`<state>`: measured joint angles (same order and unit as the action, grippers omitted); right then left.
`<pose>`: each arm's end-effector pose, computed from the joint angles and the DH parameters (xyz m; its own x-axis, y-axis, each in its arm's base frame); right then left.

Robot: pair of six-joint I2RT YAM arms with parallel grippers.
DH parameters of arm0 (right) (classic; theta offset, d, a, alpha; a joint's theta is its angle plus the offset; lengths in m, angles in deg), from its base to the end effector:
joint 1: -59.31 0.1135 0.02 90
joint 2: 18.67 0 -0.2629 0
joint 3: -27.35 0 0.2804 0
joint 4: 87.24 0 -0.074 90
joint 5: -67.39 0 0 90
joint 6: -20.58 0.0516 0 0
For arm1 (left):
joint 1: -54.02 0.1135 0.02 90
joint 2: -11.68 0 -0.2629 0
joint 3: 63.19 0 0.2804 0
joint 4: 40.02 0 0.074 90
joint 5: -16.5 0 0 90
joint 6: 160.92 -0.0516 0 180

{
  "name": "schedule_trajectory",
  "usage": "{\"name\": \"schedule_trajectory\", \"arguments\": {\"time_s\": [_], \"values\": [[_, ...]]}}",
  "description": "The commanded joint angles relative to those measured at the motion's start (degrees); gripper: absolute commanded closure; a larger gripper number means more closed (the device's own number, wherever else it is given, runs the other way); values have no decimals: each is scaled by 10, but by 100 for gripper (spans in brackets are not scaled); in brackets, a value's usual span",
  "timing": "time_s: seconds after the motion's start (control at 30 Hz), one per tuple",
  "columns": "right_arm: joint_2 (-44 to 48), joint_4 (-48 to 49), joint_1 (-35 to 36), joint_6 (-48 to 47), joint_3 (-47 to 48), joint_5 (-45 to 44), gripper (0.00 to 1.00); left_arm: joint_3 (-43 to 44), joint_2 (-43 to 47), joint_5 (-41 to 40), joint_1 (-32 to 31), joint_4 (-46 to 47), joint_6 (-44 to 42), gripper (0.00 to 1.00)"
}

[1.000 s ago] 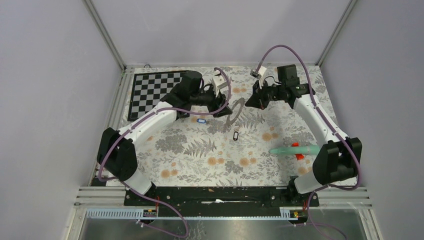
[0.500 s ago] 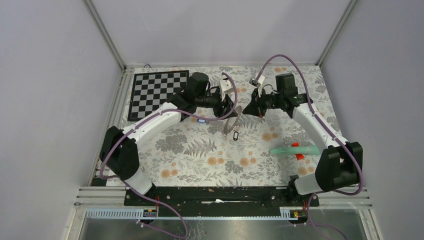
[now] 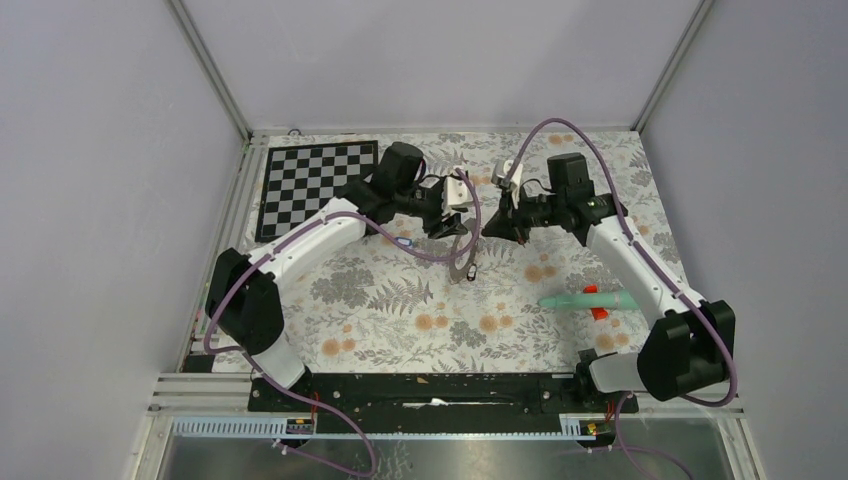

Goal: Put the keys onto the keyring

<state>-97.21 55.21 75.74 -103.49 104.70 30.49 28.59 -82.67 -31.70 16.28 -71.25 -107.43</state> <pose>0.3048 0.1329 0.2996 -0.0669 -0.3704 -0.9265 -0.9725 0.2318 -0.0224 0.3060 -0.2803 0.3005 0.1785 0.4227 -0.8885 0.9805 -0.0012 0.1964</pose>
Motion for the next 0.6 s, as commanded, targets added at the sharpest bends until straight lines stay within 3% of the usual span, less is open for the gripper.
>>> {"name": "schedule_trajectory", "arguments": {"time_s": [0.0, 0.33, 0.57], "values": [[29, -6, 14, -37, -15, 28, 100, 34, 7, 23, -1, -29, -83, 47], [51, 23, 24, -28, -53, 42, 100, 38, 3, 107, -4, -46, -81, 57], [62, 32, 24, -23, -63, 46, 100, 51, -15, 120, -19, -61, -90, 66]]}}
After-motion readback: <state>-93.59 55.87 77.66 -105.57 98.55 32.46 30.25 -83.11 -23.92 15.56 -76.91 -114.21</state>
